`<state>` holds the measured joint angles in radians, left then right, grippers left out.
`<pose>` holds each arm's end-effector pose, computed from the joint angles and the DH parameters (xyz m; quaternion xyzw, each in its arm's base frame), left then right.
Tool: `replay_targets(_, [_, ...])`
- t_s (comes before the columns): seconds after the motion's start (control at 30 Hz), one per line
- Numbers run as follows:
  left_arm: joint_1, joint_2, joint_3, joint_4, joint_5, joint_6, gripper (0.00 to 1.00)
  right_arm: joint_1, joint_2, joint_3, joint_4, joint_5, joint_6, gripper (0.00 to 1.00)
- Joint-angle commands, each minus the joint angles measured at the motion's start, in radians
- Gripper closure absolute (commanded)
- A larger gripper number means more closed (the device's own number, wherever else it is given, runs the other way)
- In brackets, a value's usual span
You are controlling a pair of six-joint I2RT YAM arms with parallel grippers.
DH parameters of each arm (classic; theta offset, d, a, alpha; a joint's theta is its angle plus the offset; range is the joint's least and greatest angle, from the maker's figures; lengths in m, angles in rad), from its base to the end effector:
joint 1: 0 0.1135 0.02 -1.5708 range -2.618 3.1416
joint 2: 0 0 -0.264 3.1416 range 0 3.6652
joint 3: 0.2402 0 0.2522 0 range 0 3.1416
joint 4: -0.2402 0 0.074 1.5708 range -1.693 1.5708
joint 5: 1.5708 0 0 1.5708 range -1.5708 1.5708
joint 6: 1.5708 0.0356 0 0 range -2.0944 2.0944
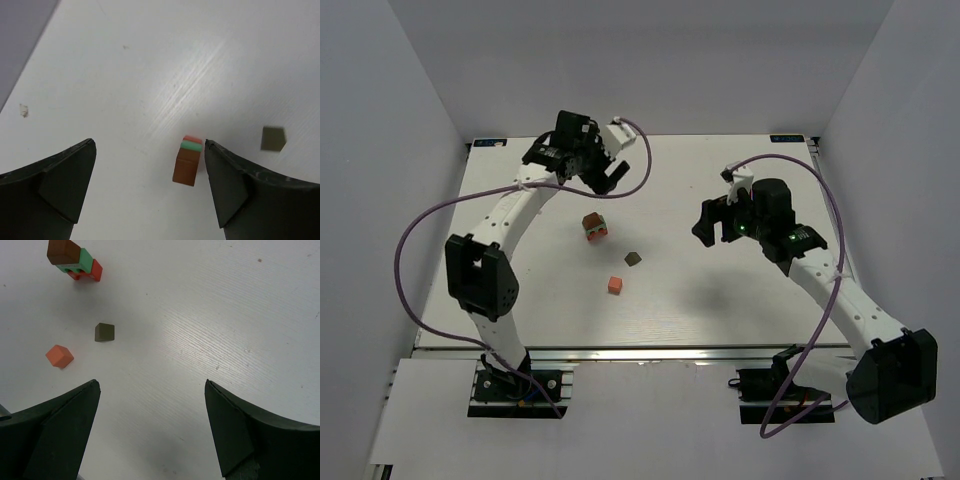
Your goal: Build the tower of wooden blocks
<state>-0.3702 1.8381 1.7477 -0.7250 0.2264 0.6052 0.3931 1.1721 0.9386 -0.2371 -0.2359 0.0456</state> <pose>0.3827 -0.1571 0.3266 0.4696 0.7964 -0.0613 0.3762 0.2430 0.1098 0.3092 -0.2069 0.8232 0.2109 0.4849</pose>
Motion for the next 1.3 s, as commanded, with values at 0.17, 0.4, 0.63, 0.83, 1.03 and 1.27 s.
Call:
replay_targets(0.17, [-0.041,-0.255,-0.129,0.217,-0.116,-0.773,0.02,-0.003,-0.109,-0.057,0.071,0.206,0.128,0.11])
replay_targets(0.4, [-0.332,-0.282,-0.193,-0.034,-0.314,-0.938,0.02,-0.005,-0.111,-0.101,0.004,0.409,0.272,0.11])
replay_targets(0.63, [-0.415,-0.451,-0.517,-0.044,-0.403,-1.124,0.02,-0.008,-0.166,-0.170,0.044,0.357,0.292,0.11])
replay_targets(0.83, [-0.421,-0.467,-0.741,0.039,-0.404,-1.108,0.02,-0.008,-0.196,-0.202,0.045,0.349,0.275,0.11])
replay_targets(1.03, [-0.423,-0.427,-0.812,0.160,-0.433,-1.061,0.04,-0.010,-0.181,-0.196,0.035,0.342,0.267,0.11])
replay_targets(1.27, [-0.423,-0.332,-0.817,0.275,-0.455,-0.983,0.13,-0.010,-0.183,-0.195,0.033,0.342,0.255,0.11])
